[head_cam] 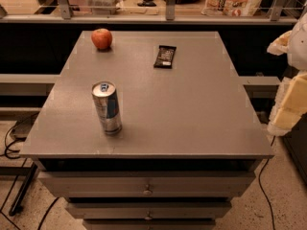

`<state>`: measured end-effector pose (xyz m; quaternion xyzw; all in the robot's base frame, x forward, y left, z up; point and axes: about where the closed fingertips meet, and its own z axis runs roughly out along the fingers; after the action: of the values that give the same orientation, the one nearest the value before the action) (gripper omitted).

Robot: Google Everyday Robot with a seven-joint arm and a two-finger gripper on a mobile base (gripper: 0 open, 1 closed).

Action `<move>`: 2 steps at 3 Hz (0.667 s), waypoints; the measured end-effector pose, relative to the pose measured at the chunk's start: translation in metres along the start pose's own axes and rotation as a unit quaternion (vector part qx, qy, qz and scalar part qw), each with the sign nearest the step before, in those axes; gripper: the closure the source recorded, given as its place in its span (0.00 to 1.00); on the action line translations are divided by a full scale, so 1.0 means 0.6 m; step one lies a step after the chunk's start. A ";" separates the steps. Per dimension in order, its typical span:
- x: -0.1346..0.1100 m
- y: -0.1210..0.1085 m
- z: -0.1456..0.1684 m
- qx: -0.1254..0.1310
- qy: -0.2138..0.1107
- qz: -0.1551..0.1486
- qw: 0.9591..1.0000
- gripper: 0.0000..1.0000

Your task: Knock redbull can over

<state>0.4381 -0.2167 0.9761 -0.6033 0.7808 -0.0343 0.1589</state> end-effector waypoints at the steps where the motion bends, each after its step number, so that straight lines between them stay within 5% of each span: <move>1: 0.000 0.000 0.000 0.000 0.000 0.000 1.000 0.00; 2: -0.057 0.007 0.018 -0.019 -0.047 -0.035 0.998 0.00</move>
Offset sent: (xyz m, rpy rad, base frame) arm 0.0097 0.0587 -0.0067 0.1333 0.0171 0.1671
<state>0.4452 -0.1814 0.9721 -0.6340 0.7514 0.0030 0.1827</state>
